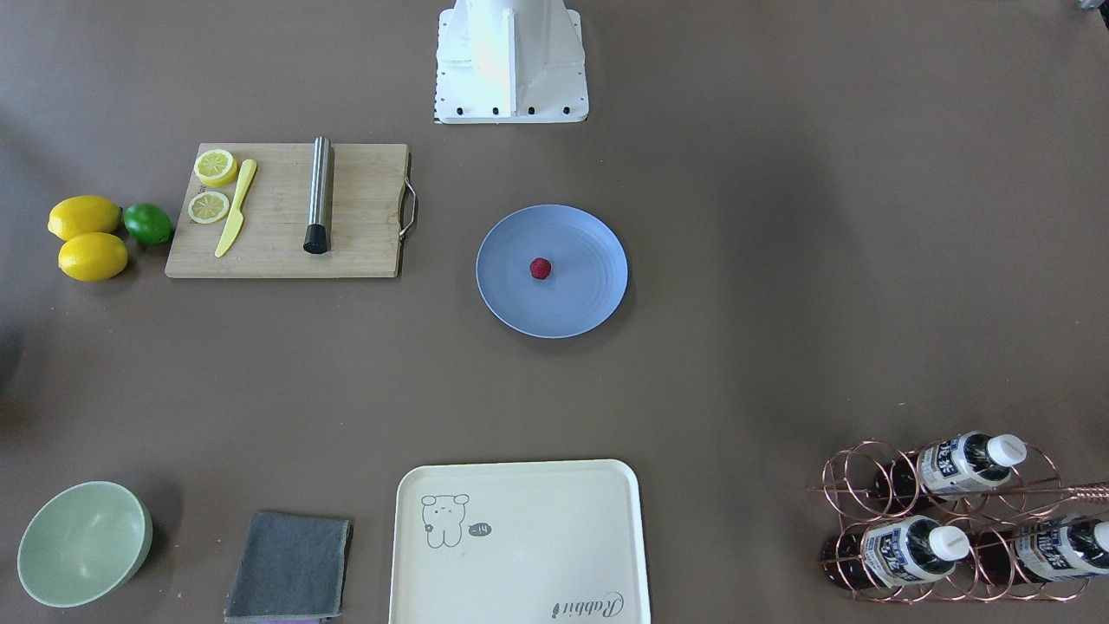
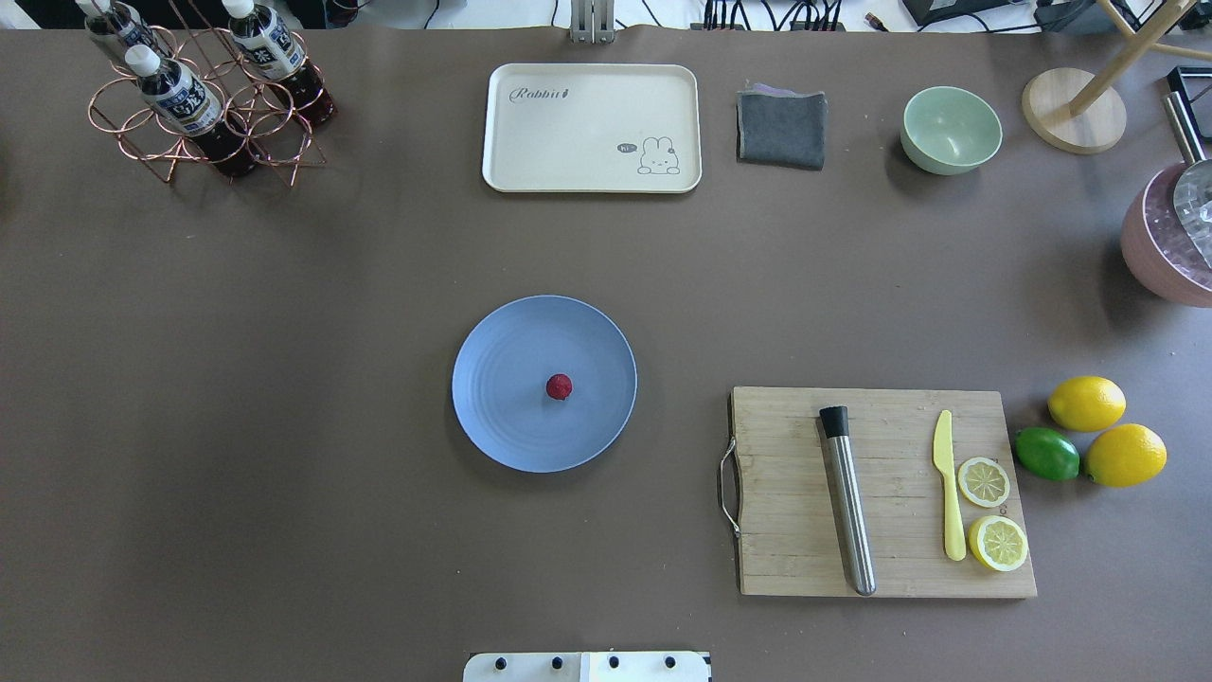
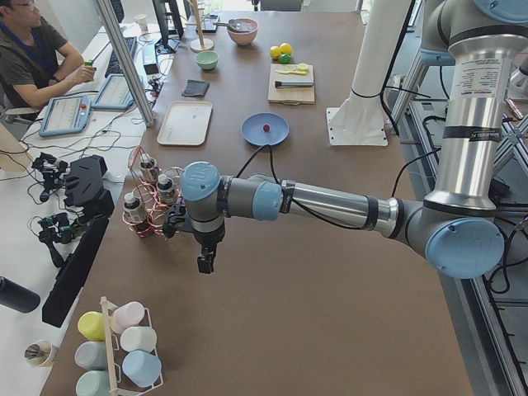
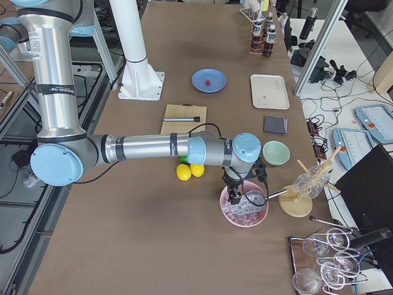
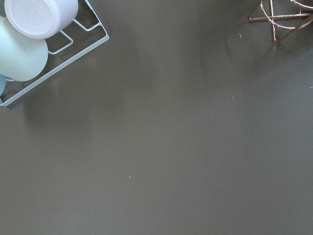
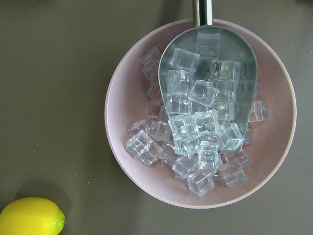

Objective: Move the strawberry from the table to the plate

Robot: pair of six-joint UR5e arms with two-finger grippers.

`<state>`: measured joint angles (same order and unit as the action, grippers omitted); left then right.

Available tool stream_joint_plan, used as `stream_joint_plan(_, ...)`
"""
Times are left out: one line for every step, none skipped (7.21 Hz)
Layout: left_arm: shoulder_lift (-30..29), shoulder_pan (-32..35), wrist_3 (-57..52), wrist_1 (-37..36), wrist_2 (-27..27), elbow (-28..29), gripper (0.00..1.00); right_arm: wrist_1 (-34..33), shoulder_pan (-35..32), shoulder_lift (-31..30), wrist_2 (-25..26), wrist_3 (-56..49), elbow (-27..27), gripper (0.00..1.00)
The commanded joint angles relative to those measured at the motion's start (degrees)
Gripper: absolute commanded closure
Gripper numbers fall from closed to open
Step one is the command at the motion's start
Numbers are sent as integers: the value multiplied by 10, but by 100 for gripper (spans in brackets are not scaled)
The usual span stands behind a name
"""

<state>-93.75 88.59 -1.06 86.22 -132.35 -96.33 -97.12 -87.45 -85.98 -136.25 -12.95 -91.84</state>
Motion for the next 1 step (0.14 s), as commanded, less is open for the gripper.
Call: stream_joint_plan(-4, 0, 0, 0, 1, 2, 3, 0, 0, 0, 0, 0, 1, 0)
